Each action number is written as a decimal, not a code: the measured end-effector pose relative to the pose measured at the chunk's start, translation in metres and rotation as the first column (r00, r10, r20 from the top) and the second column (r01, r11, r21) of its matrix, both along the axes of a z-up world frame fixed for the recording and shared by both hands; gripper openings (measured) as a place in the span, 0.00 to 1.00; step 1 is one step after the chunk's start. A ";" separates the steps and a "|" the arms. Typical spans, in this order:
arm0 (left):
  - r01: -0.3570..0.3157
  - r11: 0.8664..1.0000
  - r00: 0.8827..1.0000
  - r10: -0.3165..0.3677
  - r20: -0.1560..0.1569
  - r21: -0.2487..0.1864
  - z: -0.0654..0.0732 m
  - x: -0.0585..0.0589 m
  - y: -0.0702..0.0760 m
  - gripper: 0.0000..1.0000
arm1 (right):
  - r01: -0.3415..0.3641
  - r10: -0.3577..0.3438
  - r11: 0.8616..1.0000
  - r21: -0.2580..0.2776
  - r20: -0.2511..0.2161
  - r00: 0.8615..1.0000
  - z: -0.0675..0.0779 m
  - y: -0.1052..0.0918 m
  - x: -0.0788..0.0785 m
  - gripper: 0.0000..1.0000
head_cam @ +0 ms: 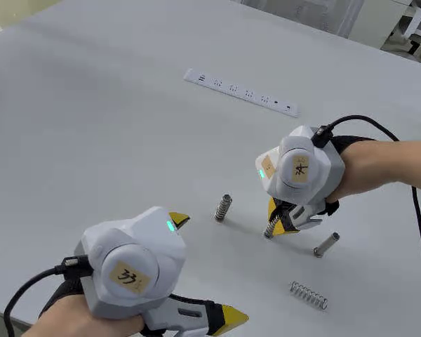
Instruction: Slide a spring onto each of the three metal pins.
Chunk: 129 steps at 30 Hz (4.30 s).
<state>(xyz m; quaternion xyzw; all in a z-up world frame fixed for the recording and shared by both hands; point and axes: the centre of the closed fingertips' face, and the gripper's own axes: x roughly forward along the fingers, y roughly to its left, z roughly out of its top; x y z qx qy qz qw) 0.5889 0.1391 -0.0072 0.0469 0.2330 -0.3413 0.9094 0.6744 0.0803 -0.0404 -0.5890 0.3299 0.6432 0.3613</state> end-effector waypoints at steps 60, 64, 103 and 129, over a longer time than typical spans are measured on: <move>0.081 0.996 0.997 -0.081 0.010 -0.041 0.017 0.001 -0.008 0.91 | 0.453 -0.445 0.807 0.380 -0.114 0.888 0.043 -0.061 -0.017 0.99; 0.105 0.994 0.994 -0.105 0.010 -0.029 0.016 0.001 -0.012 0.91 | 0.501 -0.492 0.763 0.408 -0.135 0.860 0.046 -0.073 -0.021 0.99; 0.327 0.945 0.945 -0.327 -0.017 -0.001 0.005 0.000 -0.059 0.90 | 0.760 -0.792 0.336 0.556 -0.270 0.548 0.050 -0.173 -0.087 0.99; 0.497 0.866 0.867 -0.498 -0.007 0.058 -0.015 0.009 -0.106 0.70 | 0.796 -0.835 0.220 0.564 -0.314 0.453 0.051 -0.197 -0.115 0.99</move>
